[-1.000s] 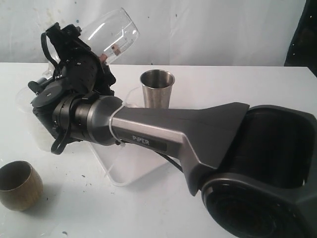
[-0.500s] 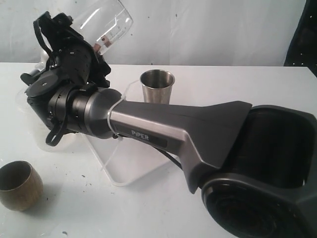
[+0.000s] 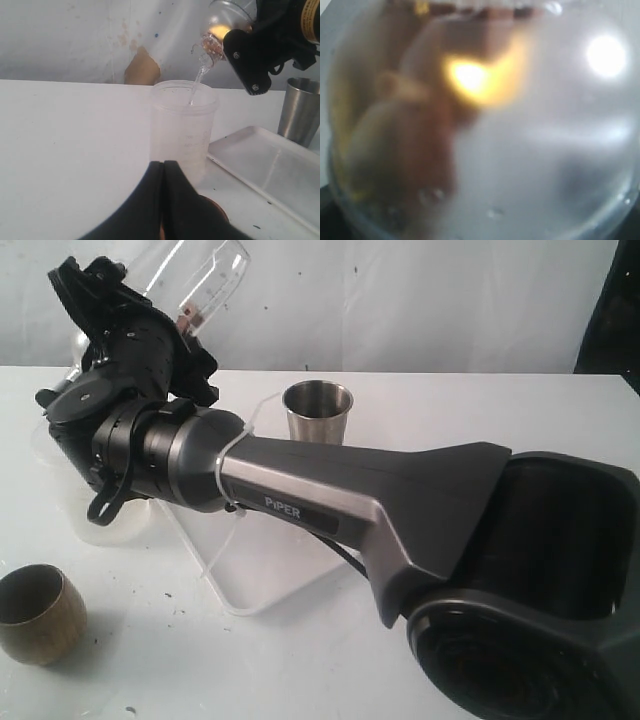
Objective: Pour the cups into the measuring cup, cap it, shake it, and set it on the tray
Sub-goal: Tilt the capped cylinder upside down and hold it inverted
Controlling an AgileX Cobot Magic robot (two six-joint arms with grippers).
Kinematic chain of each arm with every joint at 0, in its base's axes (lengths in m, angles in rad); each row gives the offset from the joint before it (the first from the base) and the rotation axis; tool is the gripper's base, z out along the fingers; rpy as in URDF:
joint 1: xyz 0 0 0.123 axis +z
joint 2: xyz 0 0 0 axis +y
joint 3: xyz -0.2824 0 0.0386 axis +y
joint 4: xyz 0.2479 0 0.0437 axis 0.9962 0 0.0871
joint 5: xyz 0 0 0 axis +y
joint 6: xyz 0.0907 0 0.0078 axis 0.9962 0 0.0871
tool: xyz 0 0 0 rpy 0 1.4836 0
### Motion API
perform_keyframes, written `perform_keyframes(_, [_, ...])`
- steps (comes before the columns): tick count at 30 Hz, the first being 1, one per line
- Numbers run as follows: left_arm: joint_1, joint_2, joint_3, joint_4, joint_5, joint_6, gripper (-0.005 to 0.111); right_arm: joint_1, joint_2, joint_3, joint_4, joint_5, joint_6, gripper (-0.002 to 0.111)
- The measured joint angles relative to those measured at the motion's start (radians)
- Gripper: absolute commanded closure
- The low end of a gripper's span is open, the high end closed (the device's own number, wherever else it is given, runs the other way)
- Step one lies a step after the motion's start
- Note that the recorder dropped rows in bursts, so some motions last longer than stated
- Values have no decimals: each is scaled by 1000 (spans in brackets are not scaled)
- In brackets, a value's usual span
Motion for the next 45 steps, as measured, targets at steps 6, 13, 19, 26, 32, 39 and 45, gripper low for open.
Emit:
perform_keyframes(6, [0, 0, 0, 0, 0, 0, 107, 0, 0, 0, 0, -61, -27, 108])
perform_keyframes(13, [0, 0, 0, 0, 0, 0, 107, 0, 0, -2, -1, -85, -54, 108])
perform_keyframes(19, [0, 0, 0, 0, 0, 0, 107, 0, 0, -2, -2, -91, -58, 108])
perform_keyframes(26, [0, 0, 0, 0, 0, 0, 107, 0, 0, -2, -3, -93, -59, 108])
perform_keyframes(32, [0, 0, 0, 0, 0, 0, 107, 0, 0, -2, -5, -95, -59, 108])
perform_keyframes(39, [0, 0, 0, 0, 0, 0, 107, 0, 0, -2, -5, -95, -59, 108])
perform_keyframes(45, [0, 0, 0, 0, 0, 0, 107, 0, 0, -2, -5, -95, -59, 108])
